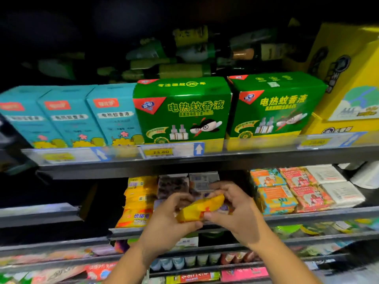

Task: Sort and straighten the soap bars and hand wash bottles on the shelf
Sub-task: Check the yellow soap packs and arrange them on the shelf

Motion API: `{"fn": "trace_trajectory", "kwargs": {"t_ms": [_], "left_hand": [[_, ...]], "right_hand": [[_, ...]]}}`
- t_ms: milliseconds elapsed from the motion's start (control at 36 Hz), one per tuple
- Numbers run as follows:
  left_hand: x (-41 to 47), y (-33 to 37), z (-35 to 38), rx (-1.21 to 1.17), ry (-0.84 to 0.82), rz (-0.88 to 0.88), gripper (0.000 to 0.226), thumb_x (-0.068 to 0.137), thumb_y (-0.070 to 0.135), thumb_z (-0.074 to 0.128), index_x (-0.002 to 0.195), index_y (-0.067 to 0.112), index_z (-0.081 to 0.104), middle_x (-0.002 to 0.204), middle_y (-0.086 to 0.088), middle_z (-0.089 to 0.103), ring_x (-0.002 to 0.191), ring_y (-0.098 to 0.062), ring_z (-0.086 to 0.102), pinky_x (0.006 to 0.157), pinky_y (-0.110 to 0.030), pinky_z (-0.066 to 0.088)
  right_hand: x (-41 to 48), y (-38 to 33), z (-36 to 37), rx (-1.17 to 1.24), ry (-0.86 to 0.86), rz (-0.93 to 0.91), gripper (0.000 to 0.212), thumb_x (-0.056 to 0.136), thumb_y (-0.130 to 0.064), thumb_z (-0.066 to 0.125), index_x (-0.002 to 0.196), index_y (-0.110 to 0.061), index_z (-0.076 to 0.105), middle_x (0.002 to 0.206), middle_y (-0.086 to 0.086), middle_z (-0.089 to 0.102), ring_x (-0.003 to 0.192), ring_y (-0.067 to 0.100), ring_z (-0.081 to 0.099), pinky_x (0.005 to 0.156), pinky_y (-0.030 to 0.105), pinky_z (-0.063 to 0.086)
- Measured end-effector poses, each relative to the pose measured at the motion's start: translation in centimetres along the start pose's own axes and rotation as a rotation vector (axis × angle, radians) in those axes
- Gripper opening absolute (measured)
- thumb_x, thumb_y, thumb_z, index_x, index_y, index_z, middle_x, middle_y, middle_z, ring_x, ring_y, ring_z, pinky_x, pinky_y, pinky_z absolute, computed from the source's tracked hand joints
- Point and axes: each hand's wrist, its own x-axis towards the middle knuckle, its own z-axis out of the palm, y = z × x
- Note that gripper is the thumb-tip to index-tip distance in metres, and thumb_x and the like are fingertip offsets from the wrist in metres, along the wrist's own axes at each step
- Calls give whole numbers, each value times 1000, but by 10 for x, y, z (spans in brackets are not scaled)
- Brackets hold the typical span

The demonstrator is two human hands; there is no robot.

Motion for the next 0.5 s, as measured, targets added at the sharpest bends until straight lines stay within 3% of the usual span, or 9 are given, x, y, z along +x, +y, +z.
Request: {"fn": "trace_trajectory", "kwargs": {"t_ms": [56,111,222,278,333,417,444,500], "left_hand": [[-5,-7,-8,-85,2,-53,53,69,23,92,107,37,57,103,18,66,99,8,60,76,-18,52],[-10,-10,-14,-321,23,-100,57,65,15,93,110,24,60,100,12,71,88,-4,68,69,-24,54],[-10,-12,-15,-831,48,-324,58,59,19,93,106,7,61,90,-9,74,76,-21,72,70,-36,52],[-9,-14,-16,-844,-25,-456,43,69,26,81,102,7,63,78,-7,70,63,-17,65,58,-30,46],[-9,-17,-16,-814,-91,-525,41,74,31,77,105,5,65,70,-6,63,55,-15,56,46,-23,37],[-8,-26,-20,-765,-112,-512,31,79,29,77,97,7,64,64,-7,55,52,-17,49,40,-20,28],[-7,-29,-22,-722,-120,-484,28,82,28,75,96,8,63,61,-7,55,52,-18,46,40,-21,27],[-7,-29,-25,-598,-137,-379,26,89,24,71,105,7,60,67,-9,63,57,-21,50,44,-25,31]], "right_hand": [[-4,-1,4,67,23,45,55,66,-25,90,113,-25,63,95,-15,71,90,3,67,75,18,51],[-7,-4,7,146,28,120,62,57,-38,88,112,-23,64,93,-11,72,89,9,68,75,23,53],[-11,-9,17,342,-59,332,53,65,-26,87,113,-15,66,99,4,75,88,20,68,67,27,51],[-13,-10,25,416,-64,484,49,67,-25,87,109,-10,66,99,9,74,78,24,65,65,31,47],[-14,-11,31,466,-44,585,41,74,-23,81,106,-7,61,84,9,70,59,24,58,52,29,40],[-16,-13,33,406,-60,629,29,87,-22,74,108,-8,60,64,3,64,50,20,53,43,24,32],[-16,-16,32,375,-62,638,25,89,-27,72,107,-13,62,69,0,67,52,20,55,45,24,34],[-15,-16,30,315,-54,653,32,91,-46,66,112,-22,64,103,0,72,59,21,62,48,25,41]]}}
